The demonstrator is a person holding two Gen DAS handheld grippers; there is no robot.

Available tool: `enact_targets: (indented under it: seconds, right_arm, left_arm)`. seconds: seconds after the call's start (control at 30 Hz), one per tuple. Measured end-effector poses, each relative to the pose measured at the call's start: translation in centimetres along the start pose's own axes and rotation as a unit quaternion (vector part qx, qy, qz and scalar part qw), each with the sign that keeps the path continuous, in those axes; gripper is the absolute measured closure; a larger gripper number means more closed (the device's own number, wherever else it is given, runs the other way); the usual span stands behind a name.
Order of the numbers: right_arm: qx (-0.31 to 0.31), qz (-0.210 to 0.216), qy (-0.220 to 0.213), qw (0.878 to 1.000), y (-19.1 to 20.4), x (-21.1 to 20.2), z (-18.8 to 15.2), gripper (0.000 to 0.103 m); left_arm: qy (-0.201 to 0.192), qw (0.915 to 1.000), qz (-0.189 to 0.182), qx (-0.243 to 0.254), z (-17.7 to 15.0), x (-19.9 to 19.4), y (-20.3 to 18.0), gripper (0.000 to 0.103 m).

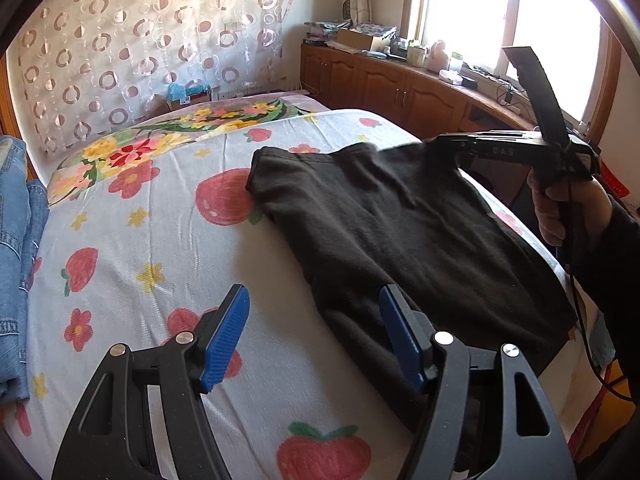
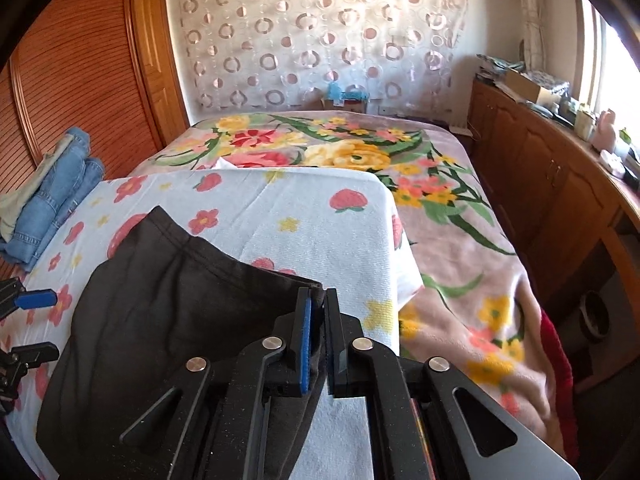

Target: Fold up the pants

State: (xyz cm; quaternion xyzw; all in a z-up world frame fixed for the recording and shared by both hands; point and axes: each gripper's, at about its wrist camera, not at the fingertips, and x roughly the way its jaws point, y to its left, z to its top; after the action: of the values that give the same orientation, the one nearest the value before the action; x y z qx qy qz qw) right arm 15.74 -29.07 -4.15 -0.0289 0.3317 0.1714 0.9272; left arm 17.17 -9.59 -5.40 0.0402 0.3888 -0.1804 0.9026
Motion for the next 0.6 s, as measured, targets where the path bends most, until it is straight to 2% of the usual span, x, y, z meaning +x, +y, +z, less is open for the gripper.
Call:
enact_targets:
  seconds: [0.07, 0.13, 0.23, 0.6]
  right_arm:
    - [0.006, -0.006, -0.006, 1.0, -0.1, -0.4, 0.2, 0.075]
    - [0.012, 0.001, -0.013, 1.0, 0.4, -1.8, -0.2, 0.073]
    - [0.009, -0.002, -0.02, 1.0, 1.0, -3.6, -1.4, 0.065]
    - [0.008, 0.011, -0.028, 1.0, 3.7, -10.1, -7.6, 0.064]
  left_arm:
    - [-0.004, 1.0, 0.0, 0.001, -0.1, -0.4, -0.1, 0.034]
    - [-0.009, 1.0, 0.0, 0.002, -0.2, -0.9, -0.3, 0.034]
    - [-0.016, 0.9999, -0.002, 0.004, -0.4, -1.6, -0.6, 0.034]
    - [-0.03, 0.9993, -0.01, 0.022, -2.0, -3.9, -2.7, 0.034]
